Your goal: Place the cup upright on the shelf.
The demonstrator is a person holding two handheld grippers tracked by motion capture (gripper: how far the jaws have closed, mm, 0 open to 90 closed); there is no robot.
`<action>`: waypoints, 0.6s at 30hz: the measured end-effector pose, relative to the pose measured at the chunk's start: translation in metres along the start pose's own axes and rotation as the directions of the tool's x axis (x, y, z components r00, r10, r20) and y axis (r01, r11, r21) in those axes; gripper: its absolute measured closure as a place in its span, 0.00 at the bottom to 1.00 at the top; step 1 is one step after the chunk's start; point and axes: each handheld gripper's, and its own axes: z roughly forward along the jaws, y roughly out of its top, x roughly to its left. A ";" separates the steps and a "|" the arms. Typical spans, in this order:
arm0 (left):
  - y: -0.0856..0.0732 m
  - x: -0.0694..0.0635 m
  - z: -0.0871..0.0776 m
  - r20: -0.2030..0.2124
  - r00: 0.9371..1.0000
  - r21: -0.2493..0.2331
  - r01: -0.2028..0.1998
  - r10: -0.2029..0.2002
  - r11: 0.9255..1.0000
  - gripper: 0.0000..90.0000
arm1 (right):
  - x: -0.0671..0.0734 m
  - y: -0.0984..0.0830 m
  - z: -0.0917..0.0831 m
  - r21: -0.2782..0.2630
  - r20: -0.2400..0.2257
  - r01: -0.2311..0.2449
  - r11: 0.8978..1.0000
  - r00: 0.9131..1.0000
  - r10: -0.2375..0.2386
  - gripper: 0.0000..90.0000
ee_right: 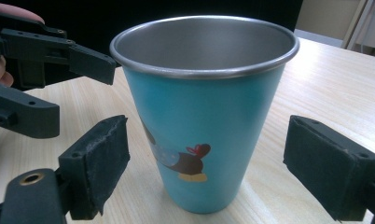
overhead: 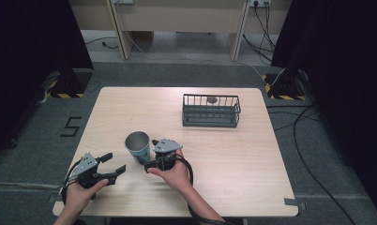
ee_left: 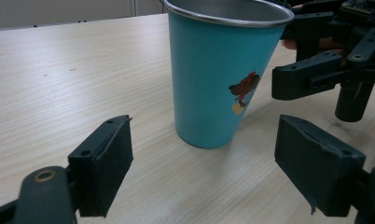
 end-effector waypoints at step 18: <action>-0.001 0.002 -0.001 -0.010 1.000 0.009 0.010 -0.010 1.000 0.21 | 0.002 0.000 0.027 0.028 0.000 0.009 1.000 1.000 -0.009 0.17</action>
